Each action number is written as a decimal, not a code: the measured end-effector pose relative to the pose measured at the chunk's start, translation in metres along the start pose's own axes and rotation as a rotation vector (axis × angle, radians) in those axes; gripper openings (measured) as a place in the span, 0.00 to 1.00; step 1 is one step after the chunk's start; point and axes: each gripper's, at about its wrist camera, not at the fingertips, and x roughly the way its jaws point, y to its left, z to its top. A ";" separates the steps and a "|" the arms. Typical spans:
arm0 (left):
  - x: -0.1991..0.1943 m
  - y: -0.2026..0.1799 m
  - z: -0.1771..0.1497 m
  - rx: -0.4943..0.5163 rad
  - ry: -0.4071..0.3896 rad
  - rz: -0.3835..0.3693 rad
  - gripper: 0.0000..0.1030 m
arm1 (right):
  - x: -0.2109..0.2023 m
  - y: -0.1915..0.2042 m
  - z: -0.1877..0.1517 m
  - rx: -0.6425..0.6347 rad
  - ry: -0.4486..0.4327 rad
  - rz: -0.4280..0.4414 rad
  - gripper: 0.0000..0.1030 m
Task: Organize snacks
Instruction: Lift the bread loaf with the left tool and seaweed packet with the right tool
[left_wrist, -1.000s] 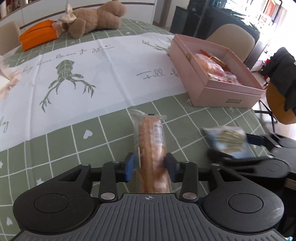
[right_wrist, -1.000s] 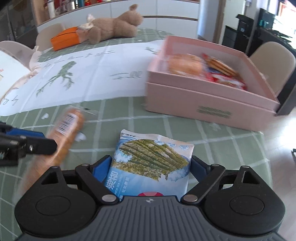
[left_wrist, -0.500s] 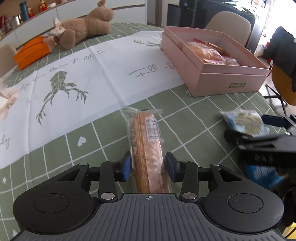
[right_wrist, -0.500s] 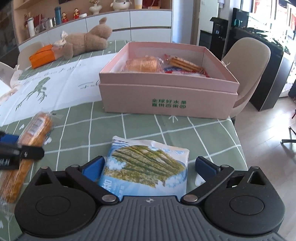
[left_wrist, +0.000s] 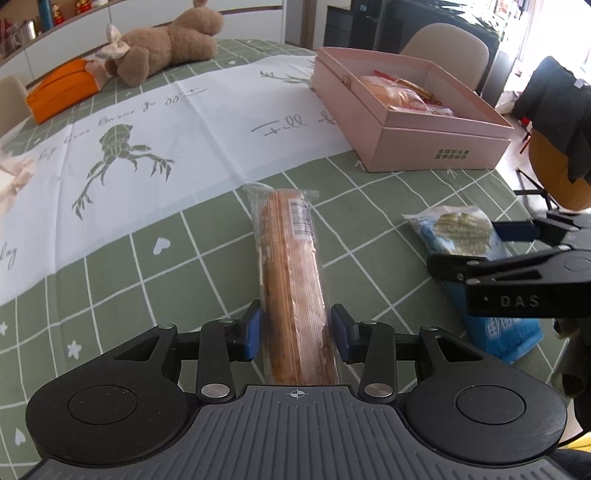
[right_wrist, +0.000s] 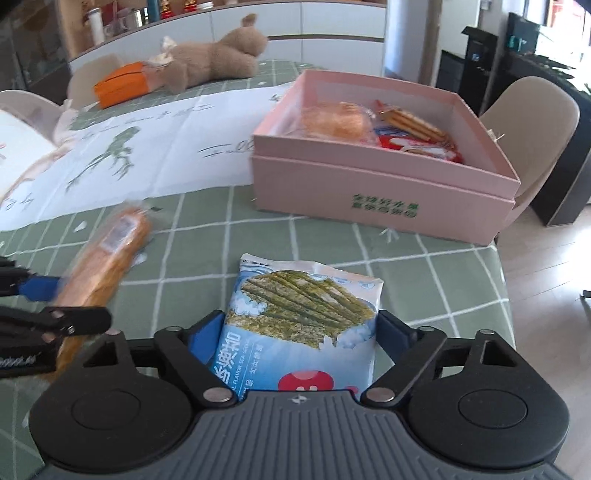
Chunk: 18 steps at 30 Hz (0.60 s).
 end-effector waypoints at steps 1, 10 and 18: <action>0.000 0.001 0.000 -0.009 0.001 -0.003 0.42 | -0.003 0.000 0.000 0.003 0.002 0.004 0.80; -0.001 0.005 0.000 -0.061 -0.003 -0.013 0.42 | -0.049 -0.022 0.012 0.067 -0.094 -0.022 0.78; 0.003 0.008 0.010 -0.113 0.026 -0.002 0.42 | -0.078 -0.026 0.021 0.042 -0.163 -0.047 0.79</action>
